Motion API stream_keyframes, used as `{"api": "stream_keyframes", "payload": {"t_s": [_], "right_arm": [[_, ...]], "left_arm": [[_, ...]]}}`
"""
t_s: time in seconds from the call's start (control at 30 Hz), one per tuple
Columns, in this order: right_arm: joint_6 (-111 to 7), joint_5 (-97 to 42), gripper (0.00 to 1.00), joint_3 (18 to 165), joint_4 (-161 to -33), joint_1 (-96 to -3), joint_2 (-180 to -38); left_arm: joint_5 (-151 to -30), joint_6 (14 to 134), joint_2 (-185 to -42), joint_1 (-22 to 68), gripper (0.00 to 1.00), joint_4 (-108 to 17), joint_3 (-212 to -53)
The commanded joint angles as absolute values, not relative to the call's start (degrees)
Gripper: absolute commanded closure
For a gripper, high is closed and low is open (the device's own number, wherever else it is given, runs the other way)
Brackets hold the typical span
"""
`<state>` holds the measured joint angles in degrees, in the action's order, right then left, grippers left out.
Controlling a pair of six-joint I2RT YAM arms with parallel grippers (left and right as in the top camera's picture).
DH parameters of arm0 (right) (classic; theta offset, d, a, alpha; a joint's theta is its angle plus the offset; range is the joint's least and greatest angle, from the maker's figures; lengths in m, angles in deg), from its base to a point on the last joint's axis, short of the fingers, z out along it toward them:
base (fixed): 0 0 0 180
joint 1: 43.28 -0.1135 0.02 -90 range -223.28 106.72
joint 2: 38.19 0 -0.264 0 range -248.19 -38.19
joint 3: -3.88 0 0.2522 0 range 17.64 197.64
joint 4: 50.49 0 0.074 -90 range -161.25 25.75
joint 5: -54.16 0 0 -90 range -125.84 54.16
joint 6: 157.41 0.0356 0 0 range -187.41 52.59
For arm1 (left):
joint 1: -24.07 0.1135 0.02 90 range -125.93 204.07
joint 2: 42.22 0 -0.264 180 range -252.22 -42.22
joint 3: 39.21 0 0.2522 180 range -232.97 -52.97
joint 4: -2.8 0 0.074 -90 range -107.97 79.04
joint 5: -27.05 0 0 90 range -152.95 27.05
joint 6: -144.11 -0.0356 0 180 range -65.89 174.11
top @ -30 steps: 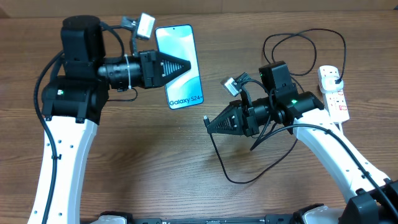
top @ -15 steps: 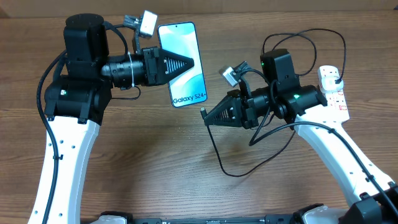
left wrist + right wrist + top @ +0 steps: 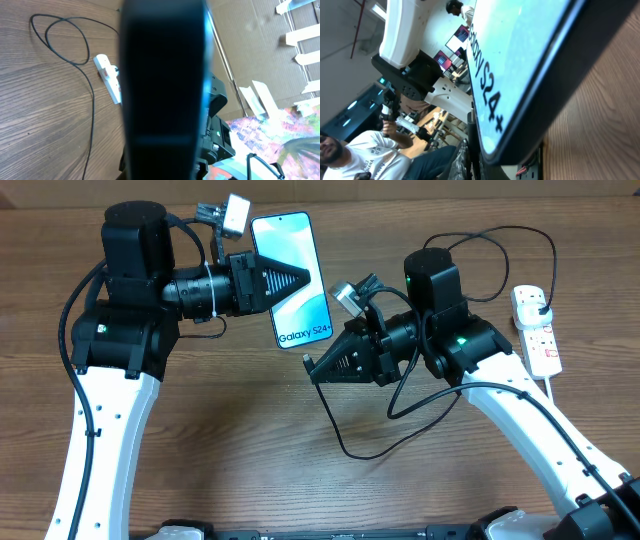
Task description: Plug charger to phone and switch on socket
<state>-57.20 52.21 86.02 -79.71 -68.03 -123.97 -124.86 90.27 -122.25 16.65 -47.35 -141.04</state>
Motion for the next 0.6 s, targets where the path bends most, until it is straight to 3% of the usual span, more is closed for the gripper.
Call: {"api": "stream_keyframes", "payload": {"t_s": [0.0,0.57], "right_arm": [[-54.73,54.02,0.96,87.48,-79.43,-68.03,-123.27],[-50.84,50.18,0.96,87.48,-74.12,-67.96,-123.27]], "left_arm": [[-125.73,91.36,-120.94,16.43,0.95,-46.6,-141.2],[-127.13,91.69,-120.94,16.43,0.96,-46.62,-141.2]]}}
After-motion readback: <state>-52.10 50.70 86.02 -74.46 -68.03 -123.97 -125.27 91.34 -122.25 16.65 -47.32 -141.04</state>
